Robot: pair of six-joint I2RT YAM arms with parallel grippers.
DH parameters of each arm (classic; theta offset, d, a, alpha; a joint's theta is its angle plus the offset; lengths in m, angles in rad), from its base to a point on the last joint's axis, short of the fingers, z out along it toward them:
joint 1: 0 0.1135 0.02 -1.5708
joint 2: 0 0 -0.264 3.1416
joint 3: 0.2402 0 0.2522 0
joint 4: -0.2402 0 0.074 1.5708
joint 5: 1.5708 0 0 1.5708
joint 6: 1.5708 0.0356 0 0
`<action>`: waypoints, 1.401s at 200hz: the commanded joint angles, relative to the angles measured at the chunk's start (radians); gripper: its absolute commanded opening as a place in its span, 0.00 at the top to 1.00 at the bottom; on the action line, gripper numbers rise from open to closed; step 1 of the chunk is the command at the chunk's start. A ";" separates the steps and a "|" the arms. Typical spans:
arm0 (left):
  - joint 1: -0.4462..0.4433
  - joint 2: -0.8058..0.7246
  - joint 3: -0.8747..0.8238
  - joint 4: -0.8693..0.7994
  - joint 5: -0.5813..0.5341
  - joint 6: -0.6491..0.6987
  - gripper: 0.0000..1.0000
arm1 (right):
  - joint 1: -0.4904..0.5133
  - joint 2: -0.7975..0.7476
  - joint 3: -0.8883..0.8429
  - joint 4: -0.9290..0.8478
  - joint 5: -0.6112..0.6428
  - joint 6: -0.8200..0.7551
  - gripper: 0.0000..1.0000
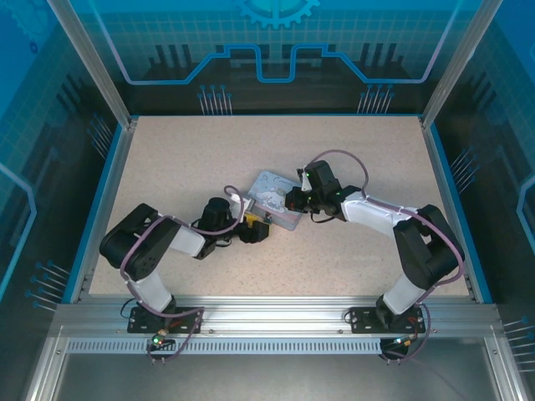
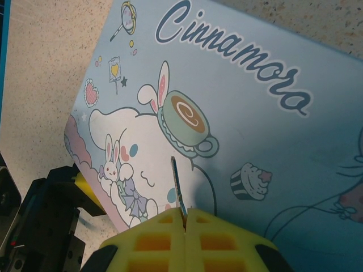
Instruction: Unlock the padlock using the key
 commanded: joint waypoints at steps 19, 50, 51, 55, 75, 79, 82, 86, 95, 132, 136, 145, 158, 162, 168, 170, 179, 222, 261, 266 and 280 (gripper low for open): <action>-0.017 0.073 0.006 0.088 0.006 -0.013 0.24 | -0.005 0.035 0.000 -0.123 0.052 -0.024 1.00; -0.020 0.116 0.034 0.110 0.041 -0.027 0.25 | -0.005 0.033 0.004 -0.136 0.061 -0.028 1.00; -0.020 0.117 0.034 0.109 0.042 -0.028 0.25 | -0.005 0.032 0.004 -0.137 0.062 -0.028 1.00; -0.018 0.121 0.040 0.110 0.048 -0.030 0.25 | -0.005 0.033 0.003 -0.137 0.063 -0.028 1.00; -0.020 0.141 0.061 0.106 0.081 -0.033 0.25 | -0.004 0.033 0.004 -0.137 0.066 -0.028 1.00; -0.022 0.146 0.066 0.103 0.091 -0.031 0.26 | -0.004 0.032 0.004 -0.137 0.066 -0.028 1.00; -0.021 0.149 0.072 0.096 0.096 -0.031 0.26 | -0.004 0.032 0.004 -0.137 0.066 -0.028 1.00; -0.023 0.151 0.078 0.085 0.101 -0.029 0.27 | -0.003 0.034 0.004 -0.137 0.066 -0.028 1.00; -0.025 0.157 0.087 0.071 0.109 -0.024 0.27 | -0.003 0.035 0.004 -0.137 0.066 -0.028 1.00; -0.033 0.169 0.106 0.068 0.149 -0.033 0.31 | -0.003 0.042 0.003 -0.139 0.066 -0.027 1.00; -0.035 0.170 0.108 0.069 0.153 -0.035 0.32 | -0.003 0.042 0.003 -0.139 0.066 -0.027 1.00; -0.036 0.172 0.114 0.068 0.163 -0.038 0.33 | -0.002 0.043 0.002 -0.137 0.065 -0.025 1.00; -0.037 0.174 0.121 0.069 0.180 -0.043 0.36 | -0.001 0.044 0.002 -0.133 0.064 -0.022 1.00; -0.036 0.176 0.122 0.071 0.185 -0.044 0.37 | -0.001 0.045 0.002 -0.131 0.064 -0.021 1.00; -0.036 0.178 0.124 0.075 0.191 -0.047 0.39 | 0.001 0.045 0.001 -0.131 0.064 -0.021 1.00; -0.036 0.179 0.125 0.076 0.193 -0.049 0.40 | 0.001 0.045 0.001 -0.131 0.063 -0.021 1.00; -0.037 0.181 0.125 0.085 0.200 -0.056 0.42 | 0.001 0.045 0.001 -0.131 0.064 -0.021 1.00; -0.037 0.185 0.136 0.093 0.204 -0.079 0.44 | 0.005 0.039 0.003 -0.134 0.067 -0.019 1.00; -0.036 0.198 0.160 0.070 0.190 -0.092 0.44 | 0.008 0.036 0.003 -0.136 0.074 -0.014 1.00; -0.037 0.200 0.162 0.068 0.183 -0.093 0.44 | 0.009 0.035 0.003 -0.138 0.075 -0.014 1.00; -0.037 0.200 0.169 0.057 0.164 -0.094 0.44 | 0.010 0.033 0.002 -0.140 0.078 -0.013 1.00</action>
